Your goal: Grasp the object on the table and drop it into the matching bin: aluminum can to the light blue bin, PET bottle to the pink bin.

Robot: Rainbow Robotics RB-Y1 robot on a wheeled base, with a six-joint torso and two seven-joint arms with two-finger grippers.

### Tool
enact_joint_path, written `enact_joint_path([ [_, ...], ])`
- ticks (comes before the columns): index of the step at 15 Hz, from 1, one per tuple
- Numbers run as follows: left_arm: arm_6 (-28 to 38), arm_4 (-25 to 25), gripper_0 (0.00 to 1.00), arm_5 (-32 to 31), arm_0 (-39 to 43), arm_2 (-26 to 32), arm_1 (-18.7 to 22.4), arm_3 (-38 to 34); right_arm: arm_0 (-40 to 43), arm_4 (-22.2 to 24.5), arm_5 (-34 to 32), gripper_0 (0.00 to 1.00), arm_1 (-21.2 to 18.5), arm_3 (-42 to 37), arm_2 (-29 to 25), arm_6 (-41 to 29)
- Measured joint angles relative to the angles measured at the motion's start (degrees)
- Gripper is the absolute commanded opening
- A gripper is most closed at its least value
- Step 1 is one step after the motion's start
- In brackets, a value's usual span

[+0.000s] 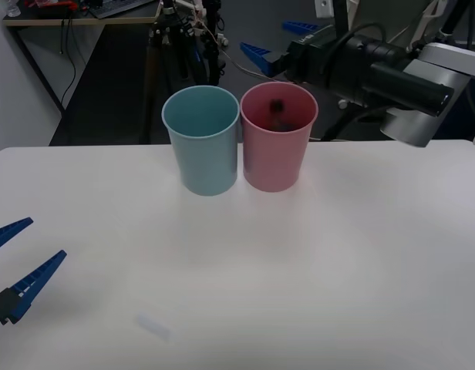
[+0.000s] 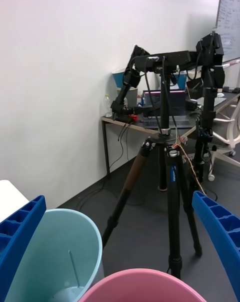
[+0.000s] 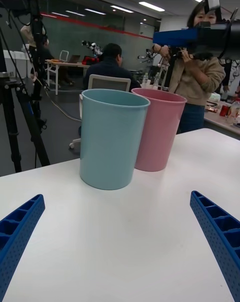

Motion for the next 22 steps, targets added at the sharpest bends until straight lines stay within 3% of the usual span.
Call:
enact_joint_path([
  [4, 0.0, 0.0, 1.0, 0.0, 0.0, 0.0, 0.0, 0.0, 0.9, -1.5, -1.9, 1.0, -2.4, -2.1, 0.0, 0.3],
  [8, 0.0, 0.0, 1.0, 0.0, 0.0, 0.0, 0.0, 0.0, 5.1, -3.5, -1.8, 1.0, -8.4, -10.6, -1.9, 1.1],
  [14, 0.0, 0.0, 1.0, 0.0, 0.0, 0.0, 0.0, 0.0, 17.0, -2.3, -1.8, 1.0, -14.5, -21.6, -11.7, 1.6],
  [22, 0.0, 0.0, 1.0, 0.0, 0.0, 0.0, 0.0, 0.0, 38.4, 2.6, -6.7, 1.0, -16.9, -30.2, -26.6, -0.3],
])
